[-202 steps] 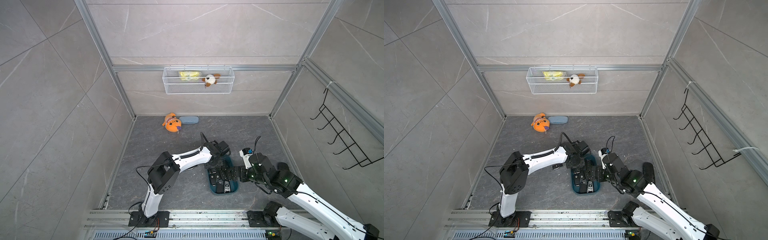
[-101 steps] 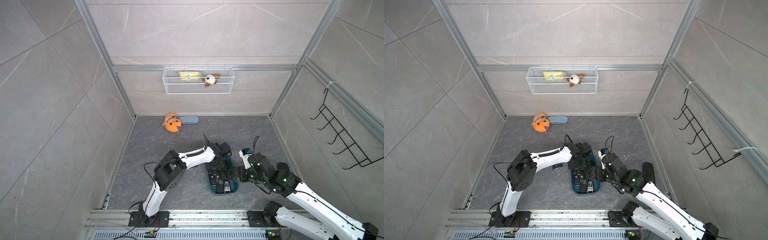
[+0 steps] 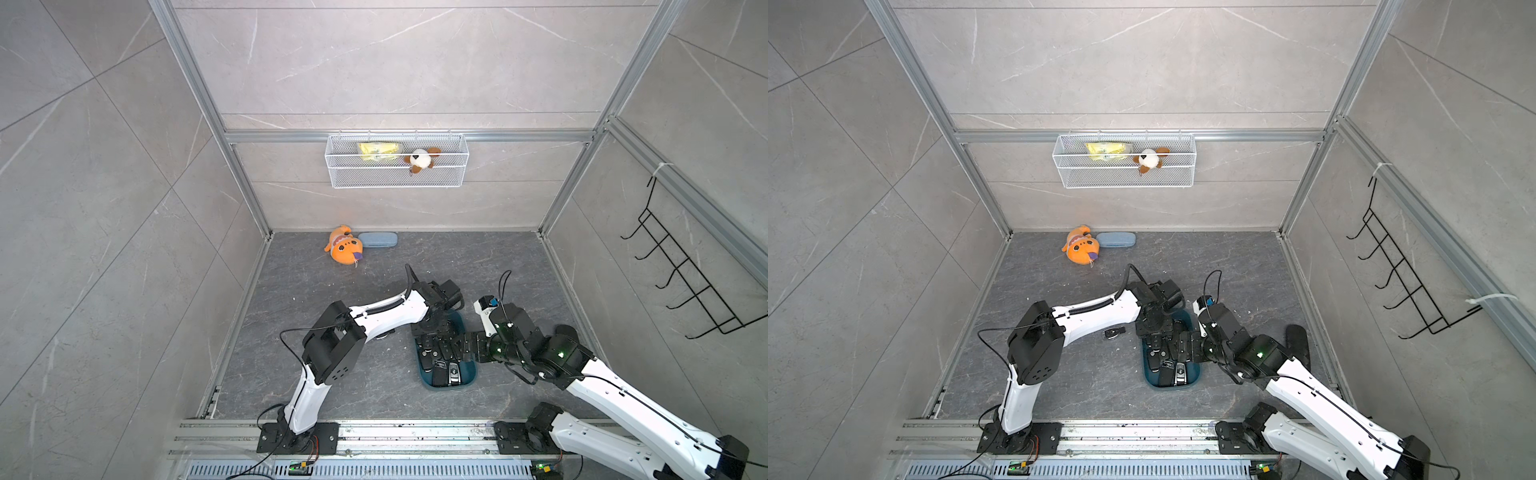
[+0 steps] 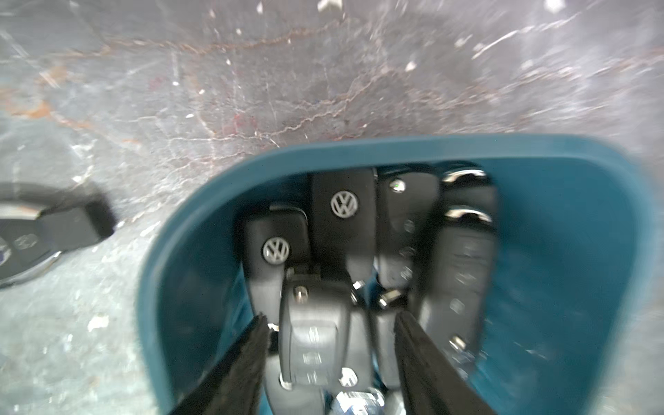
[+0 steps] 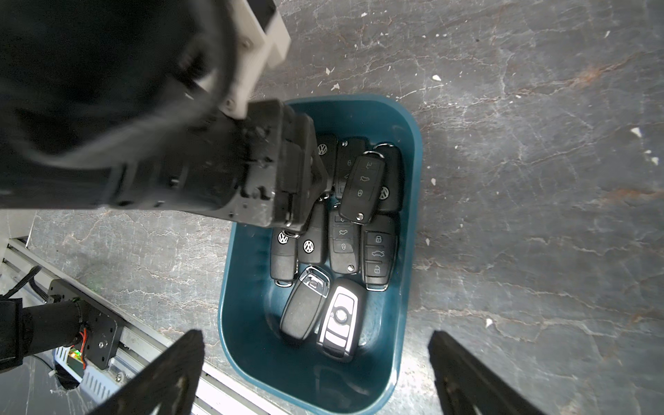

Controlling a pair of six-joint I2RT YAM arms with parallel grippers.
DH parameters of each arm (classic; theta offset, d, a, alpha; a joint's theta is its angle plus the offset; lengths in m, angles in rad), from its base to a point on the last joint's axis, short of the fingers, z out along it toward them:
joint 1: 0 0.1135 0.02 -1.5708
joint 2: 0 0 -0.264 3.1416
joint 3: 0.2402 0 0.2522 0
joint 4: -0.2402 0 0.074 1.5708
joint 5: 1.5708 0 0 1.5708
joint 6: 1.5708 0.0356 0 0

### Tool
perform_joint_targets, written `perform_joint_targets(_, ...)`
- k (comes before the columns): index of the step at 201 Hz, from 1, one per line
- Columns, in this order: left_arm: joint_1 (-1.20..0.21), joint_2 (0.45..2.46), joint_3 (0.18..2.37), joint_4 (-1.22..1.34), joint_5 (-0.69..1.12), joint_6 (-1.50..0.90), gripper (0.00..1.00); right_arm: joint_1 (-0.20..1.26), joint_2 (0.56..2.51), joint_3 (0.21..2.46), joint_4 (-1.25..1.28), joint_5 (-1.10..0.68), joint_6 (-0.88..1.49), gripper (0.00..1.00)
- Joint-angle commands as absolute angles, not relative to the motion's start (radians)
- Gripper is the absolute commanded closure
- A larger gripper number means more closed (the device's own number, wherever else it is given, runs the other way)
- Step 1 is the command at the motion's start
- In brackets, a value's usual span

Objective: Place the car key into the storage box
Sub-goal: Place the car key in the storage box, then pick up the car key from the center of the board.

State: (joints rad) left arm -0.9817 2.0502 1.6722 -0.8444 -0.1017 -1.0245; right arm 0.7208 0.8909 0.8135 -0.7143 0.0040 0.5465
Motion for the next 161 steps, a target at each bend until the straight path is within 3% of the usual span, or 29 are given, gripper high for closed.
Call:
perform_joint_targets(1, -0.963, 1.939, 1.701, -0.878, -0.119, -1.001, 0.36, 0.723, 0.918, 0.854, -0.668, -0.023, 0.533, 0.0)
perform_joint_targets(41, -0.908, 1.811, 1.613, -0.878, -0.166, -0.996, 0.27, 0.724, 0.98, 0.872, -0.596, -0.075, 0.546, 0.0)
perform_joint_targets(84, -0.835, 1.646, 1.457, -0.871, -0.215, -0.989, 0.01, 0.758, 1.074, 0.899, -0.522, -0.091, 0.578, 0.0)
perform_joint_targets(161, -0.681, 1.324, 1.212, -0.9, -0.261, -0.997, 0.0, 0.967, 1.38, 1.052, -0.411, -0.009, 0.632, 0.0)
